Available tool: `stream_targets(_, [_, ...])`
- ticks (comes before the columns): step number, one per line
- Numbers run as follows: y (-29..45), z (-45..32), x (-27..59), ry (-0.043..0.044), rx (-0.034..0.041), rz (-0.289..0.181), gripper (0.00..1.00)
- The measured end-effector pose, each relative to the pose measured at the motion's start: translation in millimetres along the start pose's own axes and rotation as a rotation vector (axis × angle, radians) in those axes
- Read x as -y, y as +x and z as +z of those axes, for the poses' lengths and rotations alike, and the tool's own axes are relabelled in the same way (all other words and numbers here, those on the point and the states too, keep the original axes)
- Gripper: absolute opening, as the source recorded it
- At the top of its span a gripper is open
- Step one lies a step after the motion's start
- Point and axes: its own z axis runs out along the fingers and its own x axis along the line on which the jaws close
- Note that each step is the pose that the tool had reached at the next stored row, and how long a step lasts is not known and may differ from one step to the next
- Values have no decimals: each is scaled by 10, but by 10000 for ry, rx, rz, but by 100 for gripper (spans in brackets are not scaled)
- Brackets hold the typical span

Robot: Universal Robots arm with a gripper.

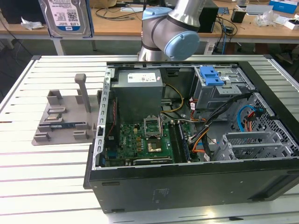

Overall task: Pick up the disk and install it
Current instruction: 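Pick up the disk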

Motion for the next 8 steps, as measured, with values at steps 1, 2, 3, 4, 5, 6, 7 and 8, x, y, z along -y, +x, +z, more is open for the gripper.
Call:
stream_targets(1, [2,-2,66,-7,-1,0,37])
stream_targets(2, [4,-2,115,-11,0,0,37])
stream_targets(3, [5,-2,151,-12,1,1,37])
stream_targets(4, [8,-4,241,-19,1,2,37])
stream_targets(5, [10,-5,291,-23,1,0,37])
stream_targets(6, [12,-6,331,-26,1,-1,37])
stream_targets(7, [14,-6,390,-30,1,0,37])
stream_targets(8, [16,-7,469,-35,1,2,37])
